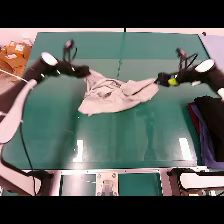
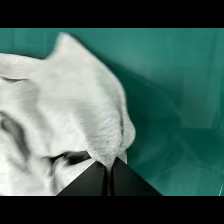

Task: Fold the shirts.

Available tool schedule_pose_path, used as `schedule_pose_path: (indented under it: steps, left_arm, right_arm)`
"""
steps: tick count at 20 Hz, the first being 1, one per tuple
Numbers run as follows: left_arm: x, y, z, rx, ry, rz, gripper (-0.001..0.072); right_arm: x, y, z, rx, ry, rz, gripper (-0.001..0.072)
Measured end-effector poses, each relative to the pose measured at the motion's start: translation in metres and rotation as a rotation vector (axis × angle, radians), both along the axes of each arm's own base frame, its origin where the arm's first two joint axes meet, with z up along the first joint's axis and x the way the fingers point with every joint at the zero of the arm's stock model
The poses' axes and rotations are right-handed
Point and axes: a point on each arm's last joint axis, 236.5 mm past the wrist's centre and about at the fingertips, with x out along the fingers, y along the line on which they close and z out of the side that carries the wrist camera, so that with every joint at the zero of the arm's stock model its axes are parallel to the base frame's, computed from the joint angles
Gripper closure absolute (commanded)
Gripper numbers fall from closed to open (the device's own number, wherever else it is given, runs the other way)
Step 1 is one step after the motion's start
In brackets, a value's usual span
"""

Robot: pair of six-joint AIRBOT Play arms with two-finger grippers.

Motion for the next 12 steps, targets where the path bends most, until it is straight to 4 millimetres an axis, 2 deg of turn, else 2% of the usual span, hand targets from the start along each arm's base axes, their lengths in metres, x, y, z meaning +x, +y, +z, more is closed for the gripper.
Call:
schedule_pose_path:
  steps: [2, 3, 5, 7, 8, 10, 12]
  left_arm:
    - [0.002, 0.014, 0.087, 0.050, -0.171, -0.005, 0.0691]
    - [-0.003, 0.020, 0.130, 0.072, -0.255, -0.004, 0.0690]
    - [-0.028, 0.032, 0.224, 0.102, -0.440, 0.011, 0.0690]
    - [-0.065, 0.044, 0.302, 0.124, -0.598, 0.030, 0.0690]
    - [-0.086, 0.050, 0.331, 0.141, -0.659, 0.039, 0.0689]
    - [-0.132, 0.064, 0.383, 0.169, -0.775, 0.065, 0.0689]
    - [-0.177, 0.074, 0.413, 0.190, -0.837, 0.078, 0.0689]
  right_arm:
    - [0.006, 0.004, 0.064, -0.009, -0.114, 0.035, 0.0703]
    - [0.006, 0.006, 0.104, -0.017, -0.188, 0.049, 0.0703]
    - [-0.006, 0.010, 0.188, -0.036, -0.353, 0.068, 0.0703]
    - [-0.033, 0.014, 0.271, -0.054, -0.526, 0.070, 0.0702]
    - [-0.053, 0.017, 0.310, -0.063, -0.613, 0.071, 0.0703]
    - [-0.096, 0.022, 0.370, -0.076, -0.754, 0.066, 0.0702]
    - [-0.146, 0.028, 0.418, -0.084, -0.882, 0.058, 0.0703]
